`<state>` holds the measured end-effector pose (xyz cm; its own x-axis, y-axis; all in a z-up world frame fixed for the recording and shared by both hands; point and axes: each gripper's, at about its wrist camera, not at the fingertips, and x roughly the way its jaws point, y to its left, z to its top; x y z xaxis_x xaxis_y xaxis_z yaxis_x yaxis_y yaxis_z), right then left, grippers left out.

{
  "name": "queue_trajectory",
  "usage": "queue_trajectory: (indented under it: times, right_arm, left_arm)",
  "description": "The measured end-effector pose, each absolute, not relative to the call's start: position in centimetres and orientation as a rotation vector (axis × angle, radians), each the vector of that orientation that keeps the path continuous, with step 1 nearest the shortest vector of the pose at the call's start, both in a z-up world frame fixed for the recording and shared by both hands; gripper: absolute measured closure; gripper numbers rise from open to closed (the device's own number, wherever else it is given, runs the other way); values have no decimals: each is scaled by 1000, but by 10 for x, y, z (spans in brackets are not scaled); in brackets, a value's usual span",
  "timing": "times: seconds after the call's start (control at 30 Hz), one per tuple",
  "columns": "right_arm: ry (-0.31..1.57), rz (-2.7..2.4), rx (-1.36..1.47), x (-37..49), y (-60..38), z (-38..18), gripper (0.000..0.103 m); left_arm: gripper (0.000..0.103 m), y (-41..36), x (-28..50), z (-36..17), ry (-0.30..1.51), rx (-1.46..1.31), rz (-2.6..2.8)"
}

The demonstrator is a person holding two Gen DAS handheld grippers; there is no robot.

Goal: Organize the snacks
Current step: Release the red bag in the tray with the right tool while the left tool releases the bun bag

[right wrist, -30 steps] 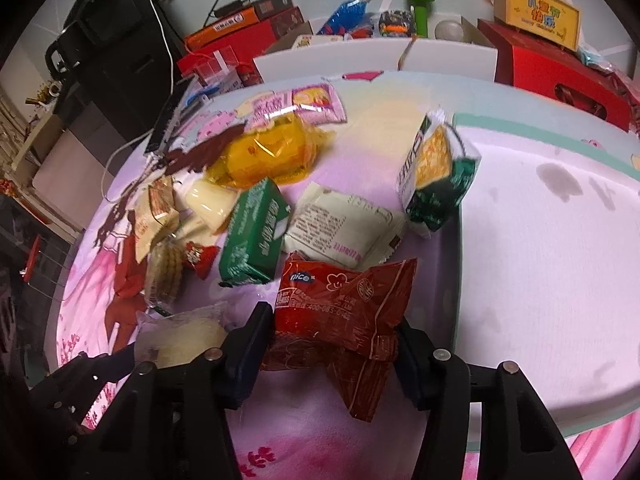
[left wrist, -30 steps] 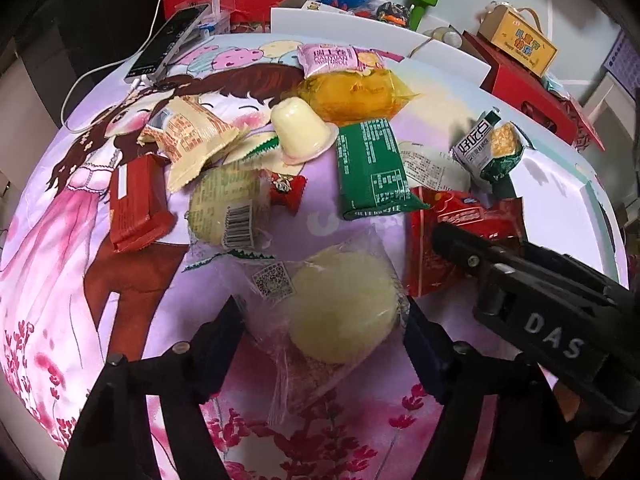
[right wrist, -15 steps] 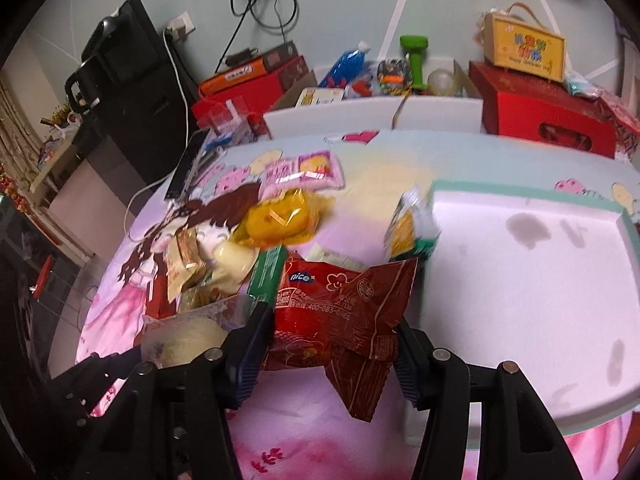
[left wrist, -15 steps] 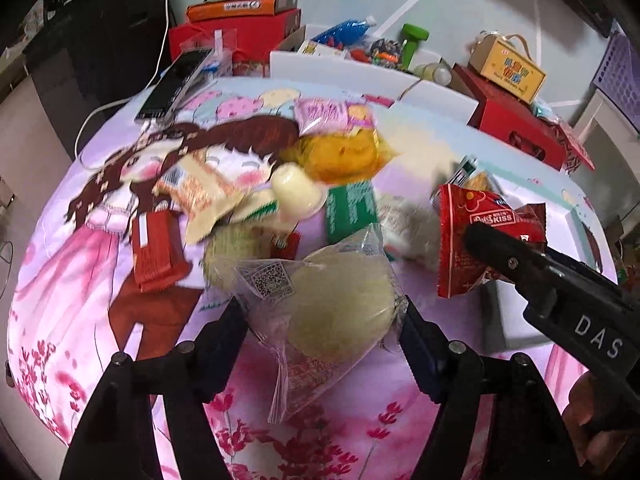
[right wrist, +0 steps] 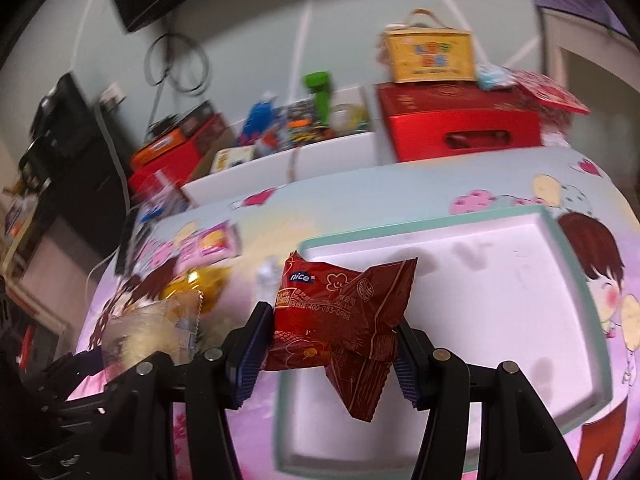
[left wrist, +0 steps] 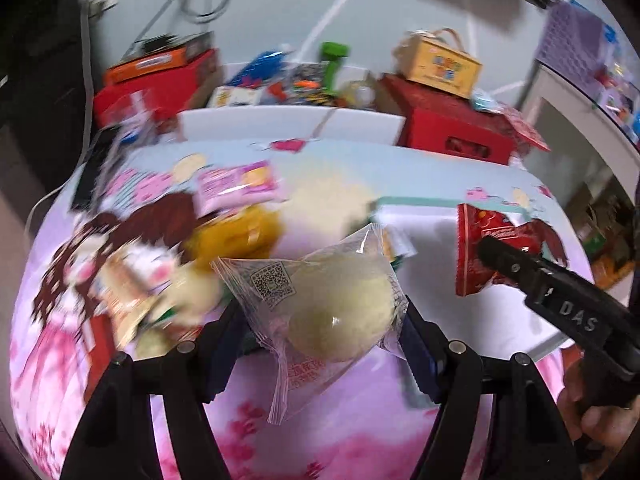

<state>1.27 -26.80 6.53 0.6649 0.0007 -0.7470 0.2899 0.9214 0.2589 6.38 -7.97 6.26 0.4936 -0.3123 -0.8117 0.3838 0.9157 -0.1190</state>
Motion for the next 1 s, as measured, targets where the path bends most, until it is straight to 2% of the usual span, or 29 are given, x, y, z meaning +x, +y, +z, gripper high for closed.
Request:
queue_trajectory:
  times: [0.27, 0.53, 0.7, 1.0]
  right_arm:
    - [831, -296, 437, 5, -325, 53, 44]
    - [841, -369, 504, -5, -361, 35, 44]
    - [854, -393, 526, -7, -372, 26, 43]
    - [879, -426, 525, -9, -379, 21, 41]
  left_arm:
    - [29, -155, 85, 66, 957, 179, -565]
    - [29, -204, 114, 38, 1030, 200, -604]
    - [29, -225, 122, 26, 1050, 213, -606]
    - [22, -226, 123, 25, 1081, 176, -589]
